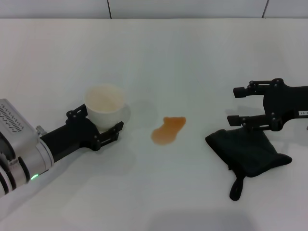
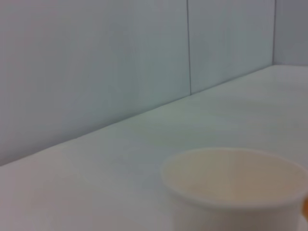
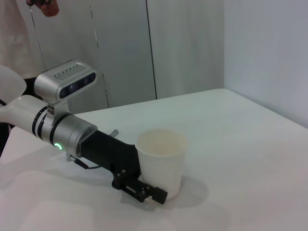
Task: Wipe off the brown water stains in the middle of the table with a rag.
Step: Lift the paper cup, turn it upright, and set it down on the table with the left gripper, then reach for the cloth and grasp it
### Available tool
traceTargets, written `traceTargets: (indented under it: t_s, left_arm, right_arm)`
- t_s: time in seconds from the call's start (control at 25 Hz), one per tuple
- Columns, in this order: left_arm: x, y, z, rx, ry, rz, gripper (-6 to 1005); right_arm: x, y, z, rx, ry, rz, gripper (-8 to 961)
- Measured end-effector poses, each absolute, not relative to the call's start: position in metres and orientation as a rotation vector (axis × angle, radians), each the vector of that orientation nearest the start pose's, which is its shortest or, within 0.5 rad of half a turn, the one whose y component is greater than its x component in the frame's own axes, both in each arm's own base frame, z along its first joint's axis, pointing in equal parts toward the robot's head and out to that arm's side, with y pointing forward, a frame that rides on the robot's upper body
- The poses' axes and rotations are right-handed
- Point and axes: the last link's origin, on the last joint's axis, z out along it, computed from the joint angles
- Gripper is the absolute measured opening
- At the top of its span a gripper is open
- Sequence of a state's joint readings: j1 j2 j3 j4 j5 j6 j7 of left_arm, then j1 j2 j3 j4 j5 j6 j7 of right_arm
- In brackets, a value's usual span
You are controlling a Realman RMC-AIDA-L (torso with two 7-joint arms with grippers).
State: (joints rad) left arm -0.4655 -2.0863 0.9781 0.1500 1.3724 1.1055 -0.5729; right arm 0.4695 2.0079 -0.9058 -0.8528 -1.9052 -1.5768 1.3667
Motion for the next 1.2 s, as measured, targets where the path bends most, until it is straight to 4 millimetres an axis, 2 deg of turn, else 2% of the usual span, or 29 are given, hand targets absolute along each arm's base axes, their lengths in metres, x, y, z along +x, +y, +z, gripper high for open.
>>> traceTargets:
  t_s: [0.44, 0.8, 1.2]
  left_arm:
    - [-0.324, 0.298, -0.079, -2.402, -0.455, -0.494, 893]
    - [-0.329, 0.284, -0.069, -2.347, -0.484, -0.592, 893]
    - [-0.341, 0.255, -0.053, -2.299, -0.526, -0.685, 893]
  right_arm:
    - [0.252, 0.333, 0.032, -2.815, 0.311, 0.526, 766]
    - [0.253, 0.332, 0.032, -2.82, 0.312, 0.529, 765]
    - [0.254, 0.328, 0.035, -2.822, 0.314, 0.539, 765]
